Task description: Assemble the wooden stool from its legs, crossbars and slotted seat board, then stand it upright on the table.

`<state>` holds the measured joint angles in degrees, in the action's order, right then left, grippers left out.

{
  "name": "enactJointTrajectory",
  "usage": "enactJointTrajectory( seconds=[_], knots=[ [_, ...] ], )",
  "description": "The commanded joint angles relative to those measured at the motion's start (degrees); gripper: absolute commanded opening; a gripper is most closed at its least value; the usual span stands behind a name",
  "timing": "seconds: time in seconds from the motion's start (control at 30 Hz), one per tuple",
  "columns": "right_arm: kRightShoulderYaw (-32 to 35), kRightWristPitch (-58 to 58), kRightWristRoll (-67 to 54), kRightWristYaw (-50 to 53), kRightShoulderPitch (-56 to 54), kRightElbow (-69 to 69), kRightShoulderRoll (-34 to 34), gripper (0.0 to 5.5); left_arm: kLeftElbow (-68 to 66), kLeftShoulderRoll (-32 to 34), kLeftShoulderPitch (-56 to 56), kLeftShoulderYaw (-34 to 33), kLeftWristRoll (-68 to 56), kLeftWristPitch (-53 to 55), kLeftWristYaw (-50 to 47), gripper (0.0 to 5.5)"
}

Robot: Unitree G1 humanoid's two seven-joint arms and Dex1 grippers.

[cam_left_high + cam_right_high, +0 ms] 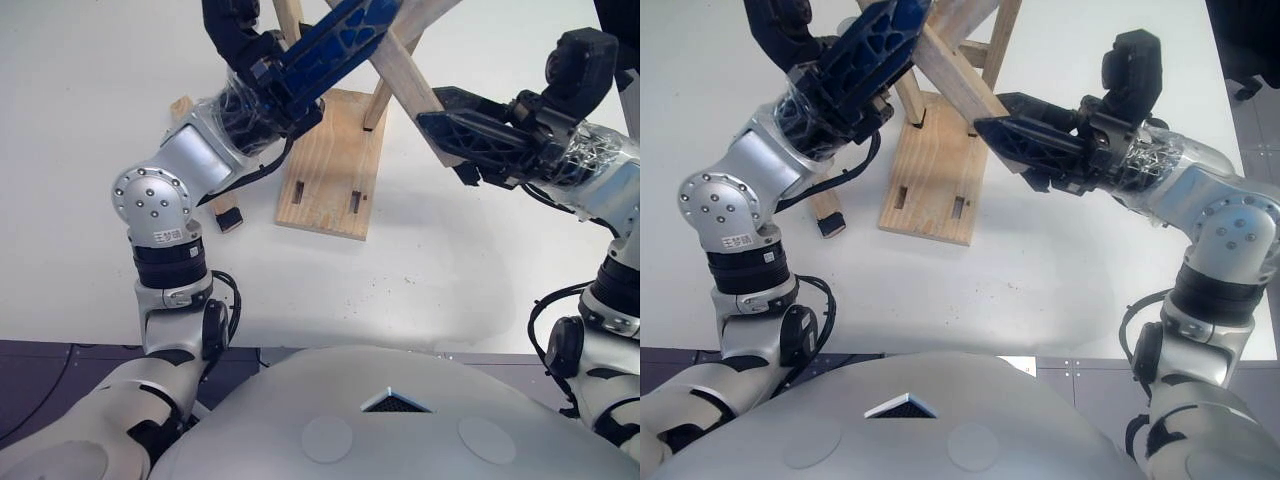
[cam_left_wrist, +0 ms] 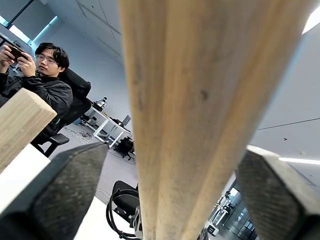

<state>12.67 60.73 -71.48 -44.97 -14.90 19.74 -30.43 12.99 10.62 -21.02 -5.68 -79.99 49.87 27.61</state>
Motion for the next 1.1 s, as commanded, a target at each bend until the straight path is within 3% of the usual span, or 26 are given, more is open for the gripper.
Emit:
enactJointTrajectory(
  seconds=[0.03,0.37,0.63,0.7,0.83,0.97,1.1],
  knots=[
    [-1.0,-0.2,-0.3,-0.6,0.0,1.4,-1.2,2.02,-0.2,0.1,-0.6,0.0,1.0,-0.3,1.1,3.65],
    [-1.3,0.7,-2.9,3.1,-2.8,-0.5,-0.1,2.02,0.4,2.1,1.9,-0.5,3.7,-0.8,4.4,2.13],
    [-3.8,-0.4,0.3,3.7,-4.3,-1.1,0.8,2.02,1.5,3.3,2.0,-0.6,8.2,-3.6,5.6,2.03],
    [-5.5,-1.8,3.7,2.6,-5.0,-2.4,0.3,2.54,0.7,5.9,2.5,0.3,13.5,-5.8,8.3,2.03],
    [-8.0,-7.5,13.4,-0.2,-5.7,-8.7,-1.1,3.26,-2.7,11.7,4.8,1.4,25.1,-13.5,17.3,2.03],
    [-10.4,-15.1,23.9,-3.3,-2.7,-14.2,-2.4,3.29,-8.8,15.7,6.6,1.3,35.2,-25.0,27.8,2.03],
    [-11.6,-19.7,30.0,-4.7,-0.1,-17.7,-2.3,3.29,-11.4,19.5,8.1,0.1,38.7,-29.3,34.6,2.03]
  ],
)
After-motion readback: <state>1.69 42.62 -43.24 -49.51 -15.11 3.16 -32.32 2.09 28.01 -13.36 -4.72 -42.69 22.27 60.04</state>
